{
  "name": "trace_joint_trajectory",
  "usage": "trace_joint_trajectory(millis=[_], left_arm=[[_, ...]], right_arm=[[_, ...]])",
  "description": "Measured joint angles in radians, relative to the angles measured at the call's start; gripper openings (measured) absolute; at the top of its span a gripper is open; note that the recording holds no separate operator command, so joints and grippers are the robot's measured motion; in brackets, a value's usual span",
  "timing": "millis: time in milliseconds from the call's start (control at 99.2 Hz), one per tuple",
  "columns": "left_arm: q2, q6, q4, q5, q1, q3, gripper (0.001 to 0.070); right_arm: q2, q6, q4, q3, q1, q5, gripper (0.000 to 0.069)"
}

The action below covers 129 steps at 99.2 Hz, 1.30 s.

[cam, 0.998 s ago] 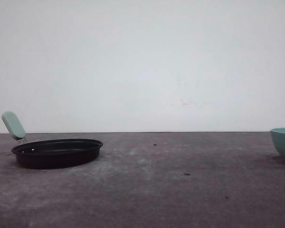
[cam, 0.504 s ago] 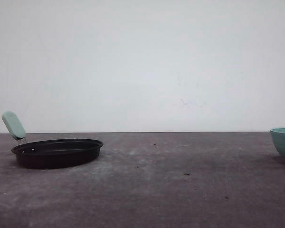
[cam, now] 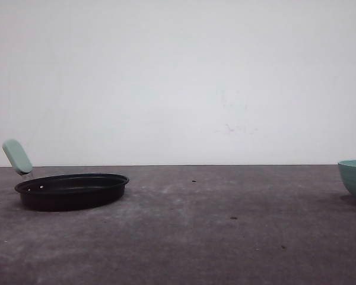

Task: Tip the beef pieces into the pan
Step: 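Grasp the pale green handle of the black pan with the left gripper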

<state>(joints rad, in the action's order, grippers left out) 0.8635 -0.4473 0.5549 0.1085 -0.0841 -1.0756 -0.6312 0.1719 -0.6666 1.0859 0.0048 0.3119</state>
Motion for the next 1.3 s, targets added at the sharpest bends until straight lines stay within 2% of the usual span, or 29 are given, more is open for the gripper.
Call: trace_joint_trajectory(millis=[192, 343, 393, 565, 655, 837, 1008, 1079, 1210, 1301], left_arm=[[0.235, -0.037, -0.018, 0.105, 0.081, 0.053, 0.0673], [0.416, -0.043, -0.028, 0.236, 0.137, 0.058, 0.0673], [0.466, -0.043, -0.034, 0.255, 0.142, 0.058, 0.0673], [0.594, -0.009, -0.075, 0.256, 0.143, 0.058, 0.0671], [0.642, 0.013, -0.095, 0.256, 0.143, 0.058, 0.0648], [0.741, 0.019, -0.154, 0.255, 0.143, 0.058, 0.0630], [0.768, 0.027, -0.258, 0.254, 0.143, 0.058, 0.0626], [0.779, 0.029, -0.293, 0.253, 0.143, 0.058, 0.0594], [0.791, 0.029, -0.312, 0.236, 0.142, 0.058, 0.0495], [0.802, 0.029, -0.312, 0.234, 0.142, 0.058, 0.0473]], right_arm=[[-0.030, 0.000, -0.079, 0.000, 0.000, 0.000, 0.0685], [-0.023, -0.022, -0.127, 0.000, 0.000, 0.000, 0.0685], [-0.020, -0.029, -0.146, 0.000, 0.000, 0.000, 0.0685], [-0.016, -0.038, -0.192, 0.000, 0.000, 0.000, 0.0684], [-0.014, -0.038, -0.204, 0.000, 0.000, 0.000, 0.0684], [0.003, -0.037, -0.244, 0.000, 0.000, 0.000, 0.0684], [0.008, -0.032, -0.280, 0.000, 0.000, 0.000, 0.0684], [0.009, -0.023, -0.291, 0.000, 0.000, 0.000, 0.0684], [0.016, -0.006, -0.303, 0.000, 0.000, 0.000, 0.0684], [0.020, 0.002, -0.303, 0.000, 0.000, 0.000, 0.0684]])
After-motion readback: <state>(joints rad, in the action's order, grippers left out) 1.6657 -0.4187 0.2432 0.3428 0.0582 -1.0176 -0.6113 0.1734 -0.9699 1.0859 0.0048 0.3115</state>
